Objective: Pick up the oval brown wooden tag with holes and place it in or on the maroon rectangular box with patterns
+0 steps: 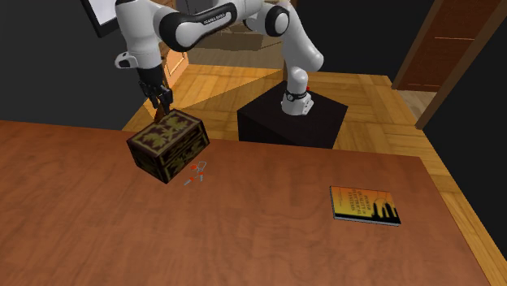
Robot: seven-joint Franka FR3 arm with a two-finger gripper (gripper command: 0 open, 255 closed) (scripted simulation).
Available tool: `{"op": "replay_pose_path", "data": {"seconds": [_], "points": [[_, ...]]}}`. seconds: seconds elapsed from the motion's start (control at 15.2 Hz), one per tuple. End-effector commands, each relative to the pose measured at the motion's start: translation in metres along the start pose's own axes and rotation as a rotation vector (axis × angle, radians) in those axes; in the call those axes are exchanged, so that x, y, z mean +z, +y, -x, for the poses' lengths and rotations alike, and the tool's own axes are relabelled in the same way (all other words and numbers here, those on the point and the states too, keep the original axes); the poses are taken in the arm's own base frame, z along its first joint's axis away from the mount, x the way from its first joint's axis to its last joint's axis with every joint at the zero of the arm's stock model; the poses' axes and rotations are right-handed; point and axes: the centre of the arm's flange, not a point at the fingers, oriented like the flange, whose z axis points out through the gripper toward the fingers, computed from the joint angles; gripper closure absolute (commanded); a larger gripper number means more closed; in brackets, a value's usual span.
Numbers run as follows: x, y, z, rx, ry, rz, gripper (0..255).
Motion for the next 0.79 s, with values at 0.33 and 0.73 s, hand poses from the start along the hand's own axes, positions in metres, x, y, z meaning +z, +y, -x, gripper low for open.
{"op": "replay_pose_path", "data": {"seconds": [0.33,0.73], "points": [[0.022,0.032,-0.001,-0.001,0.000,0.000,255],[0.054,0.032,0.001,-0.001,0.000,0.000,255]]}}
